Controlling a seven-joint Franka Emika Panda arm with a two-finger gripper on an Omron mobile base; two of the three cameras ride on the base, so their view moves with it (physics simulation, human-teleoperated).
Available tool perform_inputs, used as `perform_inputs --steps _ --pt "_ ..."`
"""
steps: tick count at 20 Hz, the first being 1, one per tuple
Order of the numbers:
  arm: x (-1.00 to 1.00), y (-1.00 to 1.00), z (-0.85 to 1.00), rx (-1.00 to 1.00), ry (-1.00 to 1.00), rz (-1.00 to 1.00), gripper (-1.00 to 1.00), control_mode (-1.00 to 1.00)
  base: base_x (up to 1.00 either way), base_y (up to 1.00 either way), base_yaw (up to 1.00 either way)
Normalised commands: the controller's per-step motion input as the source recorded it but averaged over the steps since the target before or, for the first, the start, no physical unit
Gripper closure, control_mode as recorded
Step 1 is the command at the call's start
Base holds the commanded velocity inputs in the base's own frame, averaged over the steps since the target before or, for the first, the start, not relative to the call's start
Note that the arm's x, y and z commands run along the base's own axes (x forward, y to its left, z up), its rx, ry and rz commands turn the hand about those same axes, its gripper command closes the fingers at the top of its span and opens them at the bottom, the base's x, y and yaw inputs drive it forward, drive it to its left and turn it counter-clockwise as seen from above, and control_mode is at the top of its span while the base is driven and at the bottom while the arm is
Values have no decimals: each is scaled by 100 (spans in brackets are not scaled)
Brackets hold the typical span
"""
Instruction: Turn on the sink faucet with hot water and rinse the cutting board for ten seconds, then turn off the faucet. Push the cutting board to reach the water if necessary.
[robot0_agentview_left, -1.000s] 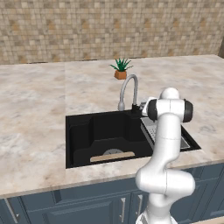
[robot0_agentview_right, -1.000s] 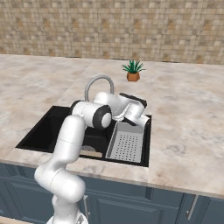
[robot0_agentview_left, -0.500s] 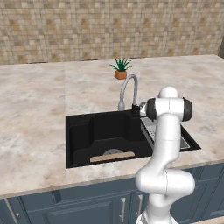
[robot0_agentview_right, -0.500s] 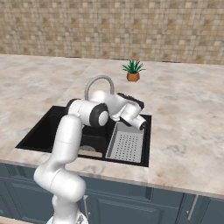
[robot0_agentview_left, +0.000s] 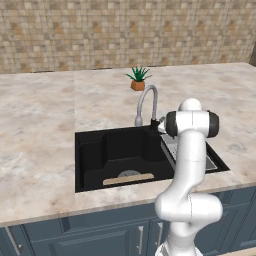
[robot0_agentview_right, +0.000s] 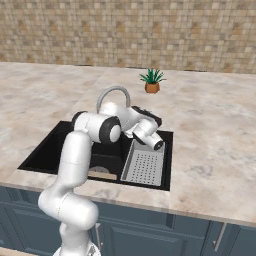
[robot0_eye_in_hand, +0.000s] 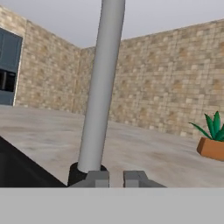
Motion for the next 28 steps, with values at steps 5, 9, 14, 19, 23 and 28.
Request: perform_inputs --steps 5,9,14,19,23,28 --pt "0 12 -6 0 0 -11 100 -100 0 0 0" --pt "0 12 -9 0 0 -10 100 -100 0 0 0" --pt "0 14 -12 0 0 -10 100 -100 0 0 0" --pt "0 15 -13 0 0 -9 100 -100 0 0 0" --pt "0 16 -14 0 0 -8 100 -100 0 0 0" --pt "0 16 -13 0 0 -8 100 -100 0 0 0"
